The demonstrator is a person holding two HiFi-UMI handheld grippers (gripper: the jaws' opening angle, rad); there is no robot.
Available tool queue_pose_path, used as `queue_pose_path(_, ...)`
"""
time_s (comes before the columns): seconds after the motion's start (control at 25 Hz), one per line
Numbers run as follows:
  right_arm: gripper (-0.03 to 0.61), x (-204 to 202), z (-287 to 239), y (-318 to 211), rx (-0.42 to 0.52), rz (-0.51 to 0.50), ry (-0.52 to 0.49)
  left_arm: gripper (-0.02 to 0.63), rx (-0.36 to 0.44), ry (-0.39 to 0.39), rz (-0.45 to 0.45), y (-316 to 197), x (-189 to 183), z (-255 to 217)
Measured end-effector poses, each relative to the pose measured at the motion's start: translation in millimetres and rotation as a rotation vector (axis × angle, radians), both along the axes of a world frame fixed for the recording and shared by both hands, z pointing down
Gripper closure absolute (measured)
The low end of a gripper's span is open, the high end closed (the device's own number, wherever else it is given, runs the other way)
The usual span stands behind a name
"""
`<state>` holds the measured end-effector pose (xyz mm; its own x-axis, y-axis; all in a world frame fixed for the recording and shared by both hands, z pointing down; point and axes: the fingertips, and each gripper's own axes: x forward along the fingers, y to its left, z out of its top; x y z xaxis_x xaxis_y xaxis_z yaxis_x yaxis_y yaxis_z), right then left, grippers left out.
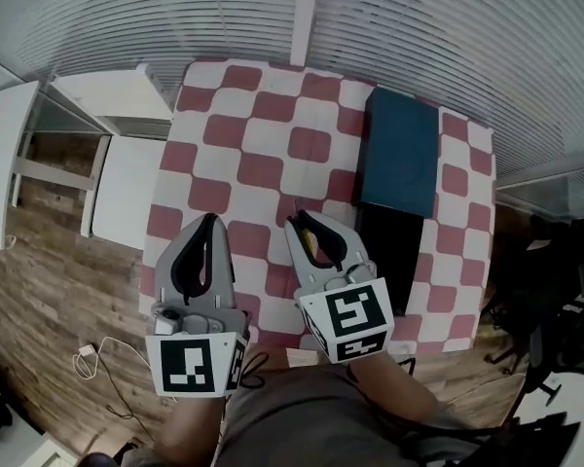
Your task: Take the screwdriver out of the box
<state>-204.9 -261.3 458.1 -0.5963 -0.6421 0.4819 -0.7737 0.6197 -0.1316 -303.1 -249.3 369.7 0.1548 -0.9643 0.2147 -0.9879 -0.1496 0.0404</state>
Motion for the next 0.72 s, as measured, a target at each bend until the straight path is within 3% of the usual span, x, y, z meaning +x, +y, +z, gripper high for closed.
queue_pose_path(0.32, 0.499, -13, 72, 3, -0.134, 0.012, 0.075, 0.614, -0.09, 0.02, 0.002, -8, -19, 45)
queue_pose_path(0.72, 0.481, -21, 96, -3, -0.193, 0.009, 0.099, 0.614, -0.112, 0.024, -0.004, -15, -28, 55)
